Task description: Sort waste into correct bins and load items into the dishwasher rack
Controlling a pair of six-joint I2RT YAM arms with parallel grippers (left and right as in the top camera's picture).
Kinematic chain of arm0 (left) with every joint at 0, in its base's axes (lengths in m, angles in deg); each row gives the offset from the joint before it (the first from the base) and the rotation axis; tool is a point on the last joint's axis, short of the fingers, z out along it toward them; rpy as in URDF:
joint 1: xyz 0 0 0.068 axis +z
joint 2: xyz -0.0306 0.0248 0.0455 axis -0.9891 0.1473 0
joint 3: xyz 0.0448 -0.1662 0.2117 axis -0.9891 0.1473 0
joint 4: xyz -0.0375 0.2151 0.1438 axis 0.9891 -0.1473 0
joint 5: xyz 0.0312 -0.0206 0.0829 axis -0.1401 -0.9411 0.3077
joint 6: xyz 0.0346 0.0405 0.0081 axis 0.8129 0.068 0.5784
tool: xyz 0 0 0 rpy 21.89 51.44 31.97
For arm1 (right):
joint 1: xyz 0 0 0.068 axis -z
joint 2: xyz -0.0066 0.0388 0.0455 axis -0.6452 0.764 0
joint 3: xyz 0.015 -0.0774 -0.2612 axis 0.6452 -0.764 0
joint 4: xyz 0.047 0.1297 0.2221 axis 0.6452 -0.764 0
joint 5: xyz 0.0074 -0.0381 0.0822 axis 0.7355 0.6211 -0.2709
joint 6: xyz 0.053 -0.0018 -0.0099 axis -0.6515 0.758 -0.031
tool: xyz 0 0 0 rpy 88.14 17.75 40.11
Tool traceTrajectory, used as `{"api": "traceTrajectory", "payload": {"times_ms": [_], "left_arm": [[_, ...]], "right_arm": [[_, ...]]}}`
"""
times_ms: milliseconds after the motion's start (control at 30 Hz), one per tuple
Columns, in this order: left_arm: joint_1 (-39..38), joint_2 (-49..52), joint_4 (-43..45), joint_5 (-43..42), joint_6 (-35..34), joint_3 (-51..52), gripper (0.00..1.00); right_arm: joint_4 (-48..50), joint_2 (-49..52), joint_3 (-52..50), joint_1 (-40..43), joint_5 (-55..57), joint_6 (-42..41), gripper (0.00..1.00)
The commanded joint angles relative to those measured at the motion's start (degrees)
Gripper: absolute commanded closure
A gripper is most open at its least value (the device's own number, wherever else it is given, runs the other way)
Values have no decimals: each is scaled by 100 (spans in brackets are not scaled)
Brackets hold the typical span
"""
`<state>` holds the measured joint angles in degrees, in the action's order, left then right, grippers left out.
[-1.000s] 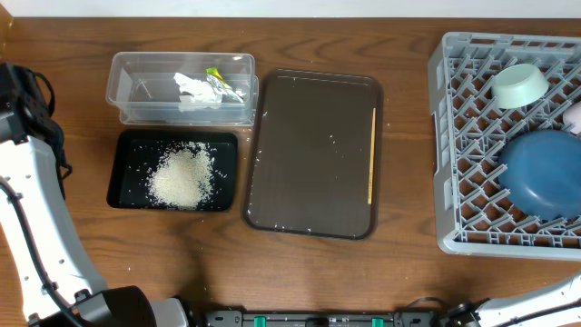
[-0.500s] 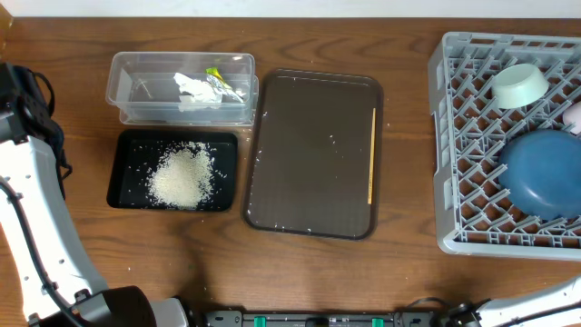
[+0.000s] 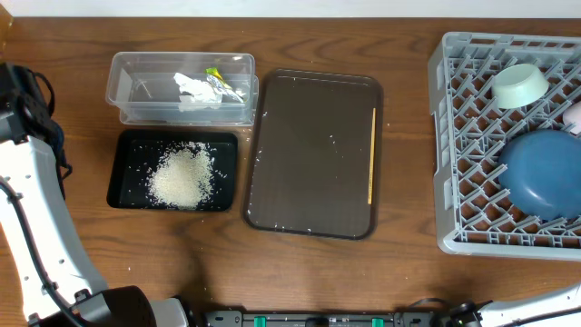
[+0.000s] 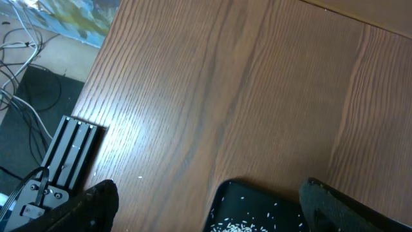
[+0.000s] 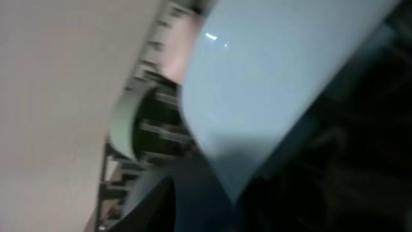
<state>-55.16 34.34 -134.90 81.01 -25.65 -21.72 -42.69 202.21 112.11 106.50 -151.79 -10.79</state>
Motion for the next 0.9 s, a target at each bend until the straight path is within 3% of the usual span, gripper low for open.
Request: {"api": "traceTrajectory", "payload": {"times_ms": [0,233,500,567,767,867], "left_arm": [[24,-39,-35,48,-92,-11,8],[24,-39,-35,48,-92,-11,8],[24,-39,-35,48,-92,-11,8],[24,-39,-35,48,-92,-11,8],[24,-39,-35,48,-92,-11,8],[24,-39,-35,48,-92,-11,8]], "right_arm": [[-258,-332,-17,79,448,238,73],[-723,-1268,-17,107,820,-111,84],[-1204,-2553,-17,-122,2614,-669,89],[-1161,-2715,-17,-289,3018,-667,99],[-470,-2522,-17,-1139,4444,-538,99],[210,-2175,-17,-1716,5322,339,99]]}}
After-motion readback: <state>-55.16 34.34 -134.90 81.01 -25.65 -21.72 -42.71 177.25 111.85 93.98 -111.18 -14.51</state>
